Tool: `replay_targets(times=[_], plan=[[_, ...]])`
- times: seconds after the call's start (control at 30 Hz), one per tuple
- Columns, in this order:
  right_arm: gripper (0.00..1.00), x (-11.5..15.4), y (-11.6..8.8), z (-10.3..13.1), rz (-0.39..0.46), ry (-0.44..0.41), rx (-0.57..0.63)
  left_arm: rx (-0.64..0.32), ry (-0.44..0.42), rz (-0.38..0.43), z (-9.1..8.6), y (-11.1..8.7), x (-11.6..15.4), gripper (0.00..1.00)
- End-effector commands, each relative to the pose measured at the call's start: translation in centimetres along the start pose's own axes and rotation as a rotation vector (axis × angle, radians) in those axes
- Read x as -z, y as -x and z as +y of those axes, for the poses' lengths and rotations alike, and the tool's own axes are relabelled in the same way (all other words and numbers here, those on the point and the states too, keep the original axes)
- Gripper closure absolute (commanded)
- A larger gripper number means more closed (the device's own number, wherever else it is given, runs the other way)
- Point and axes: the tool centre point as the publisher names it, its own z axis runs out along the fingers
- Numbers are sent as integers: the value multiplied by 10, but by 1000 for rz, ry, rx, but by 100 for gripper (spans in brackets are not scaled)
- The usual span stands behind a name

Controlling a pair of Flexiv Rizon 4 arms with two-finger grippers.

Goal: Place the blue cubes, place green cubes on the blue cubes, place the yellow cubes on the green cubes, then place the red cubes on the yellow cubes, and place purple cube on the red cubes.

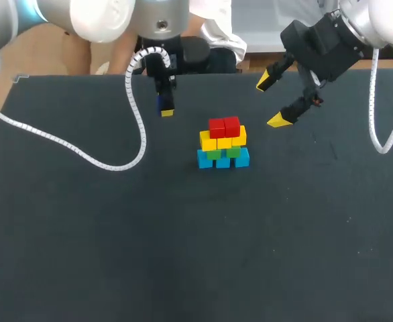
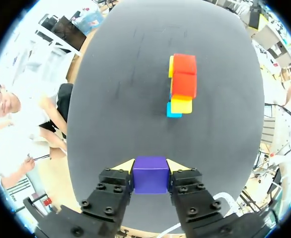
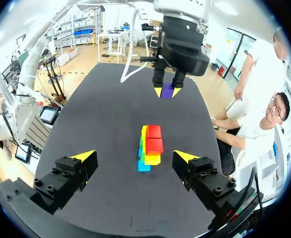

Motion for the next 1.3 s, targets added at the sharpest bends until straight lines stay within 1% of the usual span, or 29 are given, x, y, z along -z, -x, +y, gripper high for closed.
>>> replay_targets(times=[0.03,0.17,0.4,0.6,0.8,1.3], plan=[[0,0,0,0,0,0,0,-7,21,1,-9,4,11,100],[0,0,0,0,0,0,0,-12,30,3,-15,11,14,100],[0,0,0,0,0,0,0,-13,27,-17,-26,20,17,100],[0,0,0,0,0,0,0,-48,-28,-9,-36,31,22,100],[0,0,0,0,0,0,0,-80,-45,-1,-44,37,33,100],[0,0,0,0,0,0,0,-80,-45,-1,-44,37,33,100]])
